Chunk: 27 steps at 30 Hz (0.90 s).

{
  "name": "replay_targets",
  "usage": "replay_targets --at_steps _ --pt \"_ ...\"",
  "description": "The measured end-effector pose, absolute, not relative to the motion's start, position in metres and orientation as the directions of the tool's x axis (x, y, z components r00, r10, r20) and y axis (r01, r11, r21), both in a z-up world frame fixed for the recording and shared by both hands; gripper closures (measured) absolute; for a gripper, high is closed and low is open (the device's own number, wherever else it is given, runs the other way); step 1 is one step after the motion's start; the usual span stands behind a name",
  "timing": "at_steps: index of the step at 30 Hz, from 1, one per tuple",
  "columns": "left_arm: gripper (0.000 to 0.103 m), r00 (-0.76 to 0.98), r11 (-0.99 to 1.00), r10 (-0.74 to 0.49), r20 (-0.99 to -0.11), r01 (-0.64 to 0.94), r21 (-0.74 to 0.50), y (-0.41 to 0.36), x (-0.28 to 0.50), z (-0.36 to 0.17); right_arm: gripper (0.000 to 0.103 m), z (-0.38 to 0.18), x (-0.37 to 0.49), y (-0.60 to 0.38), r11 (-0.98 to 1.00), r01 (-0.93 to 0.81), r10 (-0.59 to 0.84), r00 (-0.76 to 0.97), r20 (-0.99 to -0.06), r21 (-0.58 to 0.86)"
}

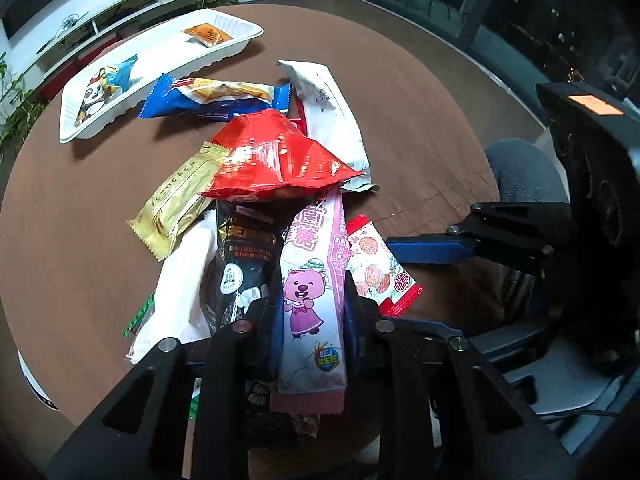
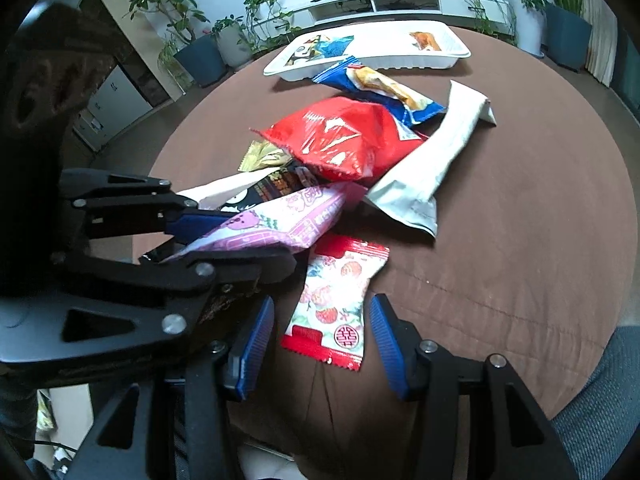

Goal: Organize snacks
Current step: 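Grasp the pink bar with the left gripper while the right grasps the red-white candy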

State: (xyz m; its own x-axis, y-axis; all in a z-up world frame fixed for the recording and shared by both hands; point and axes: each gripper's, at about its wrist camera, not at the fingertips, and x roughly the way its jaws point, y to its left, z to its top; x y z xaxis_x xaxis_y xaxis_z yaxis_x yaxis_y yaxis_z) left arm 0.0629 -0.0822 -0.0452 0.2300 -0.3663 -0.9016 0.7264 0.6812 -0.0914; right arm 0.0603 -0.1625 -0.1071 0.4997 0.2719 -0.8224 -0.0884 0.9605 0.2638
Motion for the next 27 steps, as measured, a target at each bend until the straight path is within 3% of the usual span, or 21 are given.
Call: replay_targets --at_steps 3,7,27 --pt "0.081 0.234 0.687 -0.382 -0.894 0.719 -0.105 -0.079 0.062 -0.044 0.052 -0.107 0.061 -0.158 0.970 -0.104 0.240 0.507 -0.828 0.218" --pt "0.081 0.236 0.691 -0.393 -0.889 0.713 -0.117 -0.076 0.059 -0.044 0.065 -0.108 0.060 -0.156 0.981 -0.113 0.194 0.512 -0.837 0.158" --pt "0.082 0.223 0.704 -0.458 -0.861 0.681 -0.198 -0.061 0.046 -0.039 0.073 -0.099 0.041 -0.187 0.955 -0.088 0.289 0.502 -0.815 0.284"
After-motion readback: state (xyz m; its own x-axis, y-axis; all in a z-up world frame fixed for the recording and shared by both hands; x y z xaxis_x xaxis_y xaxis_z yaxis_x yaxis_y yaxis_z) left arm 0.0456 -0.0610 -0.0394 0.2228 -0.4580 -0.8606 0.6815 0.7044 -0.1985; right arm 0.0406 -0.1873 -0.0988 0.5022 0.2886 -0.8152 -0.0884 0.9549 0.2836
